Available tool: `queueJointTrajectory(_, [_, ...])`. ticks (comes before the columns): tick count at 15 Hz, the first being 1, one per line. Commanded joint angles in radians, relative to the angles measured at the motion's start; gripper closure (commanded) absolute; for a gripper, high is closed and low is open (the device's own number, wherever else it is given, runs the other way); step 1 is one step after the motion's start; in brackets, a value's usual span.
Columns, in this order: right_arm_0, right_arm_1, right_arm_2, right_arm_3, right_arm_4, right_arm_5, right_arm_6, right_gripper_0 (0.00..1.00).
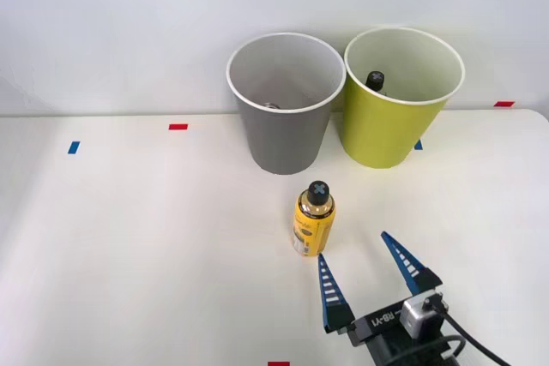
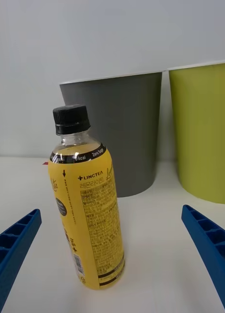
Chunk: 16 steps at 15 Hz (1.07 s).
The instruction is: Put cans in the gray bin, plastic bottles in the light green bin
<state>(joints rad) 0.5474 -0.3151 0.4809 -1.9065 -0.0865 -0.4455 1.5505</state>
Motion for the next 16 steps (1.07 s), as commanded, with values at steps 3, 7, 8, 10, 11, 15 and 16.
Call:
queueJointTrajectory(3, [-0.109,0.004,0.015,0.000,-0.016,0.111,0.019,0.00])
queueJointTrajectory(7, [-0.221,0.044,0.019,0.135,-0.029,0.077,0.017,0.00])
queueJointTrajectory(8, [-0.248,0.059,0.016,0.164,-0.030,0.073,0.020,0.00])
queueJointTrajectory(10, [-0.291,0.087,0.016,0.184,-0.032,0.080,0.022,0.00])
queueJointTrajectory(11, [-0.307,0.093,0.018,0.184,-0.032,0.091,0.022,0.00])
queueJointTrajectory(15, [-0.343,0.100,0.013,0.184,-0.033,0.154,0.023,0.00])
queueJointTrajectory(16, [-0.345,0.100,0.015,0.184,-0.033,0.154,0.023,0.00])
